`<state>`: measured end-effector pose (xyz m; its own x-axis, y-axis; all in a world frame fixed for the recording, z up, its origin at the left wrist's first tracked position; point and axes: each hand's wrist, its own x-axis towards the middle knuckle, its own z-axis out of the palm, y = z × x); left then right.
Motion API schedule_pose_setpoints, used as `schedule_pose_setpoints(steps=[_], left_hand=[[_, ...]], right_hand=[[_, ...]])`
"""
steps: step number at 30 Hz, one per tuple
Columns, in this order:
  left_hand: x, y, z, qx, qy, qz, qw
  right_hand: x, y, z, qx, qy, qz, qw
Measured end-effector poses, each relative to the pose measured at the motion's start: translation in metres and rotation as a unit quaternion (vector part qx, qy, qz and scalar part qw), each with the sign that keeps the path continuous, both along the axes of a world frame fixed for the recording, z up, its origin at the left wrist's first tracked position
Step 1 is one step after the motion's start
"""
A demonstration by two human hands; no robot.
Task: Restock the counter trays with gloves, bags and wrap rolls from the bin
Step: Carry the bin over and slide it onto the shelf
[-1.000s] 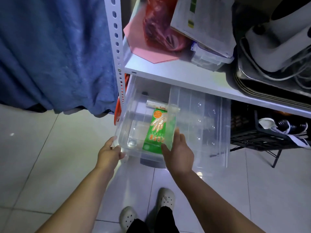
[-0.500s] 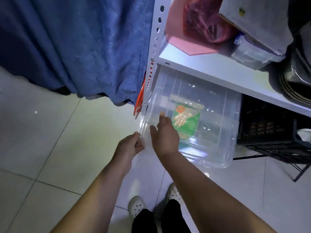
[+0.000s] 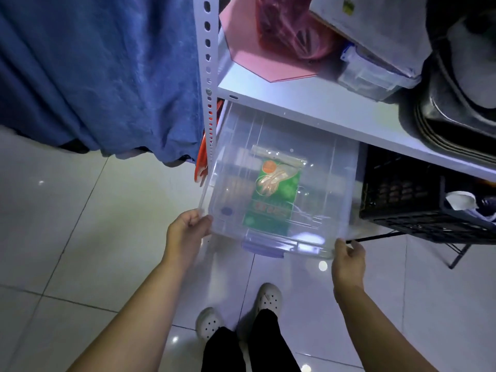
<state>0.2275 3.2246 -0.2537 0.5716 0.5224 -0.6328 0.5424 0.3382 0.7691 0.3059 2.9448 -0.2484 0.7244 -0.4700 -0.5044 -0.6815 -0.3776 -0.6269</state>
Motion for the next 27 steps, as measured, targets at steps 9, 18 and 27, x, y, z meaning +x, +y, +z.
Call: schedule_pose_setpoints(steps=[9,18,27], left_hand=[[0.061,-0.021,0.000,-0.015,-0.041,0.084,0.995],[0.101,-0.064,-0.007,-0.124,-0.027,0.106,0.986],[0.112,-0.116,-0.017,-0.256,0.005,0.149,0.955]], right_hand=[[0.056,-0.006,-0.002,0.176,-0.046,-0.078,0.980],[0.102,-0.006,-0.016,0.263,-0.103,-0.072,0.957],[0.101,-0.010,-0.022,0.241,-0.110,-0.020,0.964]])
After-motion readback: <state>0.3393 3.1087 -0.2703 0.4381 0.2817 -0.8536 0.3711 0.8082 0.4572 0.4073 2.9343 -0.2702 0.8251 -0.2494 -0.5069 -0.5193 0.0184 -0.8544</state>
